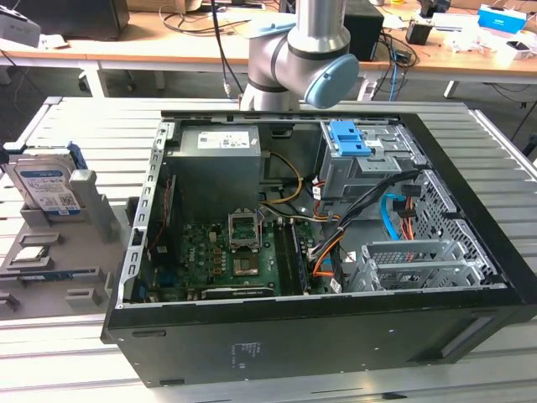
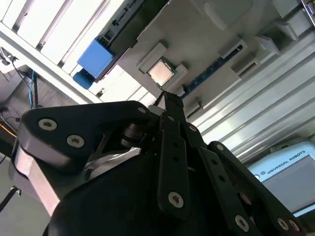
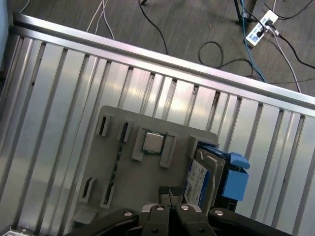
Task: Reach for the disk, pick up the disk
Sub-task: 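Pick up the disk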
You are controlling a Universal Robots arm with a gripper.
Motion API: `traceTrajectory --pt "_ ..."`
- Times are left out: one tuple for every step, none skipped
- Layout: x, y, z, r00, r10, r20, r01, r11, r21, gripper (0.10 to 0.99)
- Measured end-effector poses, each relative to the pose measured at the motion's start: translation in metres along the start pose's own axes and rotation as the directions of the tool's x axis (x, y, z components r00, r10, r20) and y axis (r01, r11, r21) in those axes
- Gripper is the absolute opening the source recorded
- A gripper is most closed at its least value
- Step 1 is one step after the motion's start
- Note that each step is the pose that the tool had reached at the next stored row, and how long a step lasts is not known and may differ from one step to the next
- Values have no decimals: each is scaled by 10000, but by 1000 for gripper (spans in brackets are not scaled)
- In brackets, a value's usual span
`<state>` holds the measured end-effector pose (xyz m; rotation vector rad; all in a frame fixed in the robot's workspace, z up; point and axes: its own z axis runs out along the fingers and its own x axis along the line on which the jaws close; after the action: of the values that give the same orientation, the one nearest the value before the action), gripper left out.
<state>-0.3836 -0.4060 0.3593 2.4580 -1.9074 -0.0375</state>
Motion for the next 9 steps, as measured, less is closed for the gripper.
traceTrajectory --pt "0 0 0 9995 318 12 -318 9995 0 106" --pt "0 0 0 9986 528 20 -528 9986 0 106" --pt "0 0 1 9957 925 35 -925 9957 -1 106" --pt "0 0 1 9921 1251 48 -1251 9921 -2 106" --pt "0 0 2 9904 1385 53 -1385 9904 -3 106" --pt "0 0 3 9880 1541 59 -1541 9880 -3 106" --pt "0 0 3 9829 1842 71 -1842 9829 -5 106" --pt "0 0 4 9794 2018 78 -2018 9794 -6 106" --pt "0 0 4 9766 2148 83 -2148 9767 -7 106"
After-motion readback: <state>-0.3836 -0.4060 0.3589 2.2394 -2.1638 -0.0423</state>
